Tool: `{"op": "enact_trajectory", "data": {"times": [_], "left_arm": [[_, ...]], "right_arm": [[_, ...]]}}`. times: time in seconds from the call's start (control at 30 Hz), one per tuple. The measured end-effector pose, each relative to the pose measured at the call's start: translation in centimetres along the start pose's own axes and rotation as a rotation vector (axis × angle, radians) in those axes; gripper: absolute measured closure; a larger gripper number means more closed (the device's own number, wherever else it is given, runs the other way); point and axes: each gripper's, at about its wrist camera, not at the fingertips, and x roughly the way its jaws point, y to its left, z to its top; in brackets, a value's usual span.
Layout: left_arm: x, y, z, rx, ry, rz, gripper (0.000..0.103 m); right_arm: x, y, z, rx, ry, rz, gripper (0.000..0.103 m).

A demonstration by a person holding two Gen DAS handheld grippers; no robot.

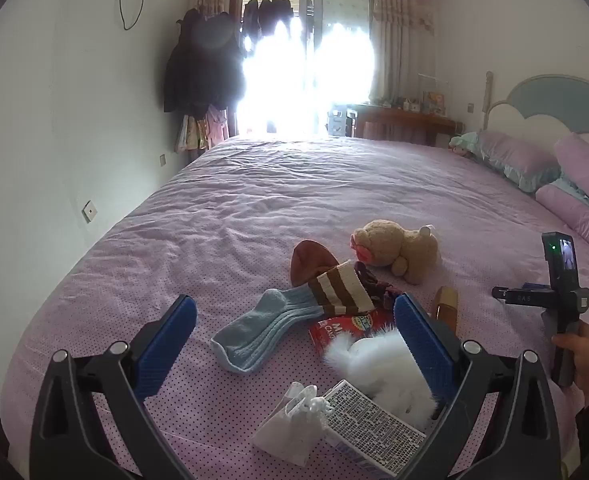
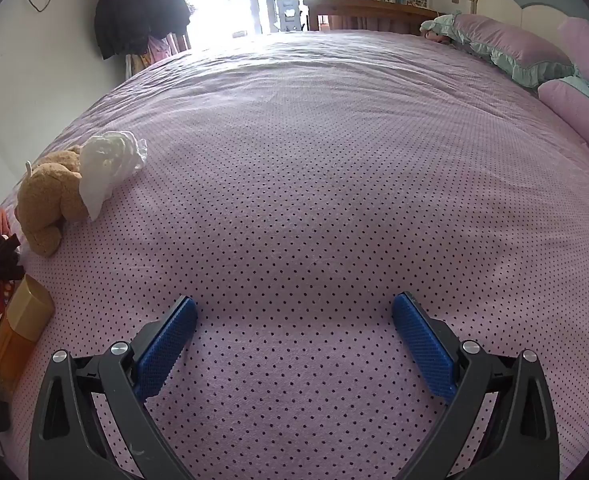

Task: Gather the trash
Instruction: 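Approach the white-and-blue milk carton and grasp it with the right gripper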

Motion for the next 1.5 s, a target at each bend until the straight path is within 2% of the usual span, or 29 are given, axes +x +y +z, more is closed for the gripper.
{"op": "enact_trajectory", "data": {"times": [0.2, 0.23, 0.27, 0.3, 0.4, 0.47, 0.57, 0.67, 0.8, 1.0, 1.13, 1.27, 1.5], "left_arm": [[-0.5, 0.6, 0.1, -0.029, 0.008, 0.018, 0.004], [-0.6, 0.6, 0.2, -0.030, 0.008, 0.024, 0.004], [-0.9, 0.1, 0.0, -0.003, -0.016, -0.018, 0.004], [-1.2, 0.2, 0.0, 0.000, -0.018, -0.018, 0.004], [-1.4, 0.3, -0.3, 0.003, -0.019, -0.019, 0.004], [-1.9, 0.4, -0.6, 0.000, -0.024, -0.022, 0.004], [-2.7, 0.8, -1.2, 0.004, -0.018, -0.015, 0.004], [-3.8, 1.5, -1.6, 0.000, -0.015, -0.018, 0.004], [-5.6, 2.6, -2.3, -0.015, -0.028, -0.006, 0.004], [-8.3, 2.3, -4.0, 0.006, -0.048, -0.010, 0.004], [-10.1, 2.1, -5.1, 0.033, -0.060, -0.005, 0.004], [-10.9, 2.3, -6.1, 0.044, -0.056, -0.002, 0.004], [-11.0, 4.3, -7.7, 0.014, -0.039, 0.021, 0.004]], "right_arm": [[-0.4, 0.3, 0.1, -0.003, 0.009, -0.029, 0.008], [-1.0, 0.6, 0.0, -0.002, 0.002, -0.049, 0.008], [-1.9, 1.1, -0.2, -0.004, -0.016, -0.051, 0.008], [-3.2, 2.6, -0.7, -0.016, -0.054, -0.044, 0.008], [-8.8, 6.3, -2.6, -0.079, -0.211, 0.007, 0.008], [-12.8, 8.2, -4.3, -0.107, -0.302, 0.082, 0.008], [-16.8, 11.2, -6.7, -0.124, -0.358, 0.189, 0.008], [-19.7, 13.6, -9.5, -0.158, -0.411, 0.258, 0.008], [-23.5, 16.1, -12.8, -0.205, -0.533, 0.239, 0.008], [-25.9, 19.5, -16.0, -0.216, -0.558, 0.209, 0.008], [-26.4, 21.3, -18.7, -0.162, -0.631, 0.066, 0.008], [-26.0, 22.5, -19.3, -0.160, -0.598, 0.072, 0.008], [-26.2, 24.5, -19.8, -0.194, -0.595, 0.088, 0.008]]}}
